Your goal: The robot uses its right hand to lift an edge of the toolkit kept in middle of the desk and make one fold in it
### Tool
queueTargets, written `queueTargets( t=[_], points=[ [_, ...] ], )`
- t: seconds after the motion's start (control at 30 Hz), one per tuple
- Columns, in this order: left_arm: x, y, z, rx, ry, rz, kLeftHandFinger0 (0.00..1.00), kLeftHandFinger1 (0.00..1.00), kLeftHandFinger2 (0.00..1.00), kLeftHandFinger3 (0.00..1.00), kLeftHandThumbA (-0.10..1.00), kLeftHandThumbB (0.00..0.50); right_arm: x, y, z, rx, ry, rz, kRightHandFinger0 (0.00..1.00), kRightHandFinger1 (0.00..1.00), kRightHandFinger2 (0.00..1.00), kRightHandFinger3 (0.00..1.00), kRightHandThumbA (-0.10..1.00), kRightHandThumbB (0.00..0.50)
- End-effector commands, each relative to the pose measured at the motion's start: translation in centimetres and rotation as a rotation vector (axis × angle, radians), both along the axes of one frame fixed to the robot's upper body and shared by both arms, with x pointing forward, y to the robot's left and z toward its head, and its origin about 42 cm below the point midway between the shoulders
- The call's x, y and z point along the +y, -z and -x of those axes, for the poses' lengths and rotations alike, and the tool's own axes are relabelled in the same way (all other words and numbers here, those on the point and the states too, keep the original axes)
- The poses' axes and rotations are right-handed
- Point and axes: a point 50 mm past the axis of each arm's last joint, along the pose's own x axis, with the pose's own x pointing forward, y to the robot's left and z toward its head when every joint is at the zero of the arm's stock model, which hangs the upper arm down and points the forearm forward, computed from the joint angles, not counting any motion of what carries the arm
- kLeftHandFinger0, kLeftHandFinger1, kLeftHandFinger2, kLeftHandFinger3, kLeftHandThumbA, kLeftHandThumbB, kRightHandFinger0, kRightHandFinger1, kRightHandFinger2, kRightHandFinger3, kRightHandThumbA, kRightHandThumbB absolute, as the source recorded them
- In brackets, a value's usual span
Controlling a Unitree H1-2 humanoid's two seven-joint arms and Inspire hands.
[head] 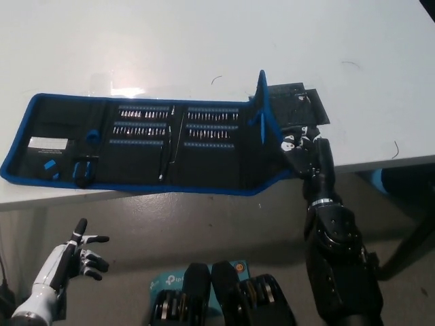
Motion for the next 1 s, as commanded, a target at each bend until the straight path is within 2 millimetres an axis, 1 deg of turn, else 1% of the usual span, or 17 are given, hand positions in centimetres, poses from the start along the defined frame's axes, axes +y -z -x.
queueTargets(
  t=[0.0,0.1,0.17,0.2,0.23,0.43,0.47,0.5,0.6,0.67,0.7,0.77,0.8,0.83,0.87,0.93,0.97],
  points=[
    [0.5,-0.8,-0.2,-0.014,0.030,-0.033,0.44,0.43,0.34,0.63,1.00,0.487,2.8,-1.7,-0.6,-0.017,-0.103,0.128,0.00,0.00,0.07,0.20,-0.10,0.011],
    [0.5,-0.7,-0.1,-0.010,0.033,-0.028,0.42,0.43,0.33,0.62,1.00,0.482,3.4,-3.4,-1.3,-0.048,-0.126,0.219,0.00,0.00,0.06,0.16,-0.10,0.005],
    [0.5,-0.7,-0.2,-0.006,0.036,-0.030,0.43,0.43,0.34,0.64,1.00,0.478,4.6,-5.6,-2.2,-0.101,-0.168,0.386,0.00,0.00,0.05,0.12,-0.10,0.072],
    [0.4,-0.7,-0.2,-0.005,0.038,-0.029,0.44,0.44,0.34,0.65,1.00,0.476,5.1,-6.2,-2.4,-0.113,-0.187,0.413,0.00,0.00,0.01,0.14,-0.10,0.079],
    [0.4,-0.7,-0.2,-0.006,0.045,-0.029,0.44,0.44,0.35,0.65,1.00,0.483,6.2,-7.3,-2.4,-0.134,-0.226,0.474,0.00,0.00,0.00,0.15,-0.10,0.049],
    [0.3,-0.5,0.1,-0.006,0.053,-0.030,0.42,0.43,0.34,0.63,1.00,0.496,9.6,-9.4,-2.3,-0.215,-0.328,0.648,0.00,0.00,0.00,0.08,-0.10,0.019],
    [0.3,-0.5,0.1,-0.005,0.055,-0.032,0.42,0.43,0.34,0.63,1.00,0.497,10.0,-9.6,-2.2,-0.225,-0.339,0.673,0.00,0.00,0.00,0.08,-0.10,0.019],
    [0.2,-0.5,0.1,-0.001,0.050,-0.026,0.42,0.43,0.34,0.63,1.00,0.500,11.1,-10.4,-2.3,-0.248,-0.358,0.737,0.00,0.00,0.01,0.20,-0.10,0.046],
    [-0.1,-0.7,-0.3,-0.002,0.061,-0.024,0.43,0.45,0.36,0.63,1.00,0.500,12.5,-11.5,-2.5,-0.302,-0.386,0.824,0.00,0.00,0.06,0.19,-0.10,0.077],
    [-0.4,-0.9,-0.7,-0.005,0.069,-0.028,0.44,0.45,0.36,0.62,1.00,0.500,12.4,-11.6,-2.5,-0.315,-0.390,0.862,0.00,0.00,0.04,0.21,-0.10,0.087],
    [-0.4,-1.0,-0.9,-0.010,0.073,-0.037,0.44,0.45,0.36,0.61,1.00,0.500,12.6,-11.4,-2.5,-0.331,-0.396,0.888,0.00,0.00,0.02,0.26,-0.10,0.139],
    [-0.5,-1.3,-1.1,-0.012,0.077,-0.040,0.44,0.45,0.36,0.61,1.00,0.500,12.5,-11.0,-2.5,-0.355,-0.401,0.908,0.00,0.00,0.00,0.29,-0.10,0.155],
    [-0.5,-1.5,-1.4,-0.016,0.083,-0.035,0.41,0.42,0.33,0.61,1.00,0.457,12.2,-9.6,-2.0,-0.367,-0.445,0.998,0.00,0.00,0.00,0.31,-0.10,0.115],
    [-0.4,-1.5,-1.6,-0.023,0.088,-0.030,0.41,0.42,0.33,0.62,1.00,0.435,11.7,-8.4,-1.7,-0.358,-0.472,1.062,0.00,0.00,0.02,0.37,-0.10,0.136],
    [-0.4,-1.6,-1.6,-0.022,0.090,-0.033,0.42,0.42,0.33,0.62,1.00,0.415,11.4,-7.8,-1.6,-0.344,-0.483,1.104,0.00,0.00,0.04,0.24,-0.10,0.125],
    [-0.5,-2.0,-1.9,-0.022,0.096,-0.039,0.42,0.43,0.34,0.64,1.00,0.403,10.6,-6.6,-1.5,-0.335,-0.496,1.164,0.00,0.00,0.14,0.21,-0.10,0.162],
    [-0.5,-2.0,-2.0,-0.024,0.096,-0.039,0.41,0.42,0.33,0.64,1.00,0.400,9.4,-4.6,-1.3,-0.305,-0.527,1.244,0.00,0.00,0.19,0.16,-0.10,0.159]
  ],
)
